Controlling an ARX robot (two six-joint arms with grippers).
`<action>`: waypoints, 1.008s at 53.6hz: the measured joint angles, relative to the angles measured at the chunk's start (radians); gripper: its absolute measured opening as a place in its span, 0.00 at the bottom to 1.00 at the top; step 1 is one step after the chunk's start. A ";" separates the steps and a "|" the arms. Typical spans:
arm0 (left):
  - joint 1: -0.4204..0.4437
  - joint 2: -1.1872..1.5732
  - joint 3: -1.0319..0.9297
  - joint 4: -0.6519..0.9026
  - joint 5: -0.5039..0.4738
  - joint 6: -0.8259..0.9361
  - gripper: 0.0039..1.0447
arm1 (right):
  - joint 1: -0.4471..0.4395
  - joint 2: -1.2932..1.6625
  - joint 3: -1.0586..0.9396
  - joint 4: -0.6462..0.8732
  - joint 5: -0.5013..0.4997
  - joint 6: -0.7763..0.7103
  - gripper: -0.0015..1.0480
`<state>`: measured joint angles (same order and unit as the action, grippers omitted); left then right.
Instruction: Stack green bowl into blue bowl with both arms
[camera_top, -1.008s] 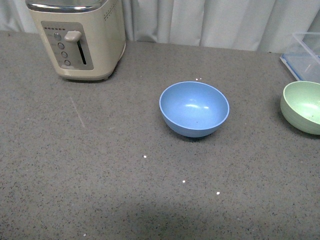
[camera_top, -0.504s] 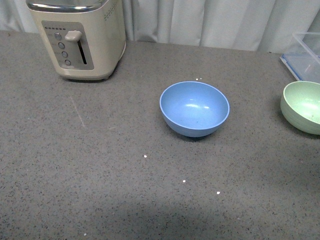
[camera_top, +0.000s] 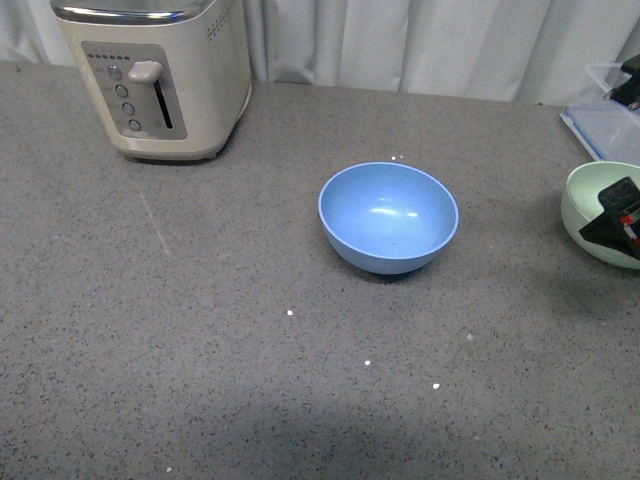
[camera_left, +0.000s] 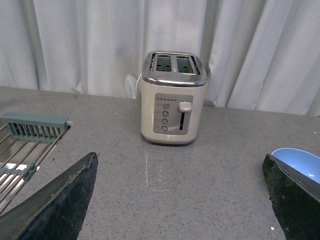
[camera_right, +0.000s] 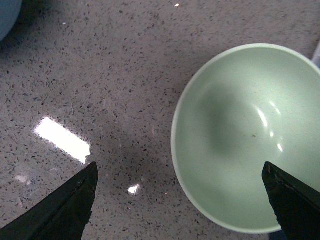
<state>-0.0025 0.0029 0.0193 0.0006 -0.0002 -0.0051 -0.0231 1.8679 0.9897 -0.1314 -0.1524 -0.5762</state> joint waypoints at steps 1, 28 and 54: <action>0.000 0.000 0.000 0.000 0.000 0.000 0.94 | 0.001 0.015 0.010 -0.008 0.000 -0.007 0.91; 0.000 0.000 0.000 0.000 0.000 0.000 0.94 | -0.002 0.204 0.126 -0.085 0.051 -0.053 0.83; 0.000 0.000 0.000 0.000 0.000 0.000 0.94 | -0.003 0.204 0.144 -0.095 0.048 -0.083 0.07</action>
<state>-0.0025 0.0029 0.0193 0.0006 0.0002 -0.0048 -0.0257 2.0724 1.1339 -0.2260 -0.1047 -0.6590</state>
